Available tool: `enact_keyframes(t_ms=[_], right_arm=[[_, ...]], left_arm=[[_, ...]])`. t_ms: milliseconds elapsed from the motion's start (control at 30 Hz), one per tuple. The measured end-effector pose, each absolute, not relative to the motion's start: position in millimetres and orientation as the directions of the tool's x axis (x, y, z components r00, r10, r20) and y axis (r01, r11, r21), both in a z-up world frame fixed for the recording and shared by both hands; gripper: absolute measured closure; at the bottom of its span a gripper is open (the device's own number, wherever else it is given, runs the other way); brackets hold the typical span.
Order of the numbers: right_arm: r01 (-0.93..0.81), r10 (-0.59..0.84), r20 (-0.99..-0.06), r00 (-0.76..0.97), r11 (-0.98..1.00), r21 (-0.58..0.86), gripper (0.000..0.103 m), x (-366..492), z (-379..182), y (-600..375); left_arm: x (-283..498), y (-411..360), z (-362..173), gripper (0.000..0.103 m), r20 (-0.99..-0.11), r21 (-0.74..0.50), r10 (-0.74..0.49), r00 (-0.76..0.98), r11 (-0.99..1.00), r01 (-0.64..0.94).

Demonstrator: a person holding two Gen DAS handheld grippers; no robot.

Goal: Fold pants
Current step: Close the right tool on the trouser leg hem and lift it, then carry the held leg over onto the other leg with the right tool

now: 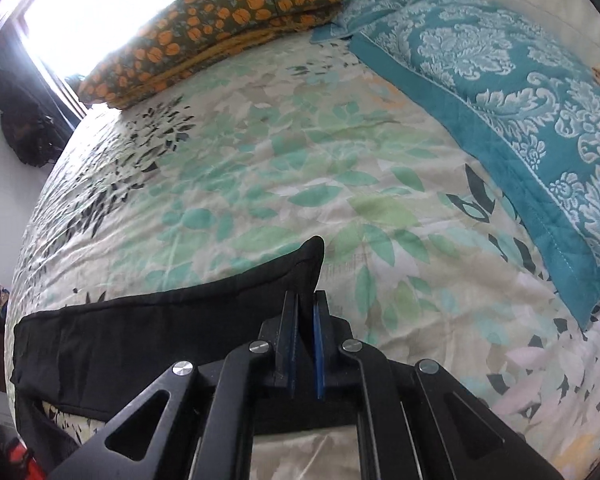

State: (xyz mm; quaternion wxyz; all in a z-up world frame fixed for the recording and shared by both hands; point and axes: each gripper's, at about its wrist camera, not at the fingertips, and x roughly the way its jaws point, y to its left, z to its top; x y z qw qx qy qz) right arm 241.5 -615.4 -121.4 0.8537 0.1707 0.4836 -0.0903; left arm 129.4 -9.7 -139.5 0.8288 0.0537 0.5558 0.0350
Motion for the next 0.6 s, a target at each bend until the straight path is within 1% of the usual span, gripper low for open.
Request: enact_keyframes(t_ms=[133, 200, 267, 333, 467, 533, 600], right_arm=[[0.278, 0.033, -0.817, 0.576, 0.932, 0.234, 0.097, 204.7, -97.0, -588.0], [0.248, 0.075, -0.794, 0.603, 0.929, 0.276, 0.096, 187.1, -90.4, -571.0], [0.181, 0.120, -0.772, 0.625, 0.939, 0.293, 0.096, 167.3, -83.0, -542.7], [0.076, 0.186, -0.757, 0.626, 0.952, 0.297, 0.096, 146.1, -77.2, -505.9], [-0.107, 0.314, -0.789, 0.528, 0.946, 0.306, 0.096, 94.0, -85.0, -437.5], [-0.126, 0.331, -0.816, 0.474, 0.943, 0.309, 0.096, 68.7, -93.7, -418.1], [-0.115, 0.319, -0.842, 0.436, 0.947, 0.299, 0.096, 46.9, -101.7, -411.6]], left_arm=[[154.8, 2.5, -149.4, 0.003, -0.941, 0.073, 0.074, 0.330, 0.997, -0.015], [162.7, 8.4, -147.4, 0.003, -0.944, 0.041, 0.049, 0.325, 0.999, -0.033], [167.5, 11.5, -143.5, 0.003, -0.945, 0.008, 0.019, 0.326, 0.999, -0.033], [172.2, 13.2, -139.6, 0.003, -0.945, -0.003, 0.010, 0.327, 0.999, -0.039], [182.2, 14.8, -135.0, 0.003, -0.944, -0.014, -0.004, 0.330, 1.000, -0.027], [190.9, 13.7, -136.4, 0.003, -0.943, -0.010, -0.007, 0.332, 1.000, -0.007], [199.7, 14.4, -144.1, 0.003, -0.951, -0.003, -0.004, 0.310, 1.000, 0.004]])
